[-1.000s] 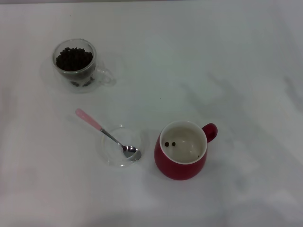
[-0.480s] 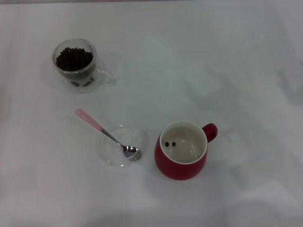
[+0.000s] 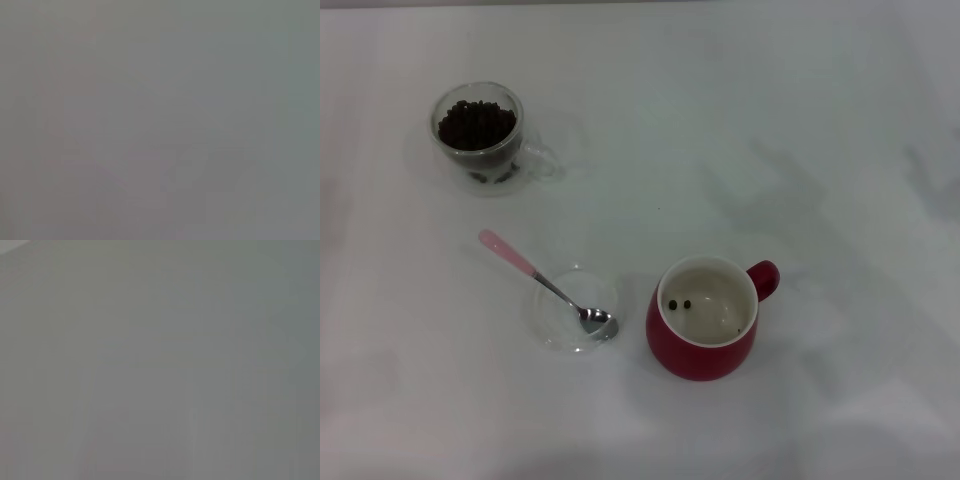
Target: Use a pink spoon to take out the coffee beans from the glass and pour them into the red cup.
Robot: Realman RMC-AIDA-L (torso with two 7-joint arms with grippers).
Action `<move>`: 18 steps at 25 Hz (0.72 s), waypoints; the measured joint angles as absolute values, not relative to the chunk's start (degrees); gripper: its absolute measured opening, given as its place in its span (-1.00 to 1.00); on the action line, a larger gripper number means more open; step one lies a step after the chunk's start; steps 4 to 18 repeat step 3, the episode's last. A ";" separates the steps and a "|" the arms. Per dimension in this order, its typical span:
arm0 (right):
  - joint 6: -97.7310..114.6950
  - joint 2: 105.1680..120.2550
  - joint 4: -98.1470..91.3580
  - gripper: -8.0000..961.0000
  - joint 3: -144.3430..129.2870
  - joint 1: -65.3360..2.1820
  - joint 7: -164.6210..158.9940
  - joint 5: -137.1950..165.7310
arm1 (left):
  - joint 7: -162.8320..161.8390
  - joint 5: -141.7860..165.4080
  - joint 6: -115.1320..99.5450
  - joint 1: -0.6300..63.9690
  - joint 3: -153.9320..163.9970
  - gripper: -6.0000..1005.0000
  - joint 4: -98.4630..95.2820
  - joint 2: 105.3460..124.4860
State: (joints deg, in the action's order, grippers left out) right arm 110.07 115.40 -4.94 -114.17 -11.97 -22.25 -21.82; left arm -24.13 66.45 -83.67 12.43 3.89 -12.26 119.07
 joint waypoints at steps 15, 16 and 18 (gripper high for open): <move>110.08 115.40 -5.15 0.55 -114.13 -11.95 -22.20 -21.73 | -24.14 66.39 -83.72 12.48 4.02 0.75 -11.85 119.09; 110.08 115.40 -5.15 0.55 -114.13 -11.95 -22.20 -21.73 | -24.14 66.39 -83.72 12.48 4.02 0.75 -11.85 119.09; 110.08 115.40 -5.15 0.55 -114.13 -11.95 -22.20 -21.73 | -24.14 66.39 -83.72 12.48 4.02 0.75 -11.85 119.09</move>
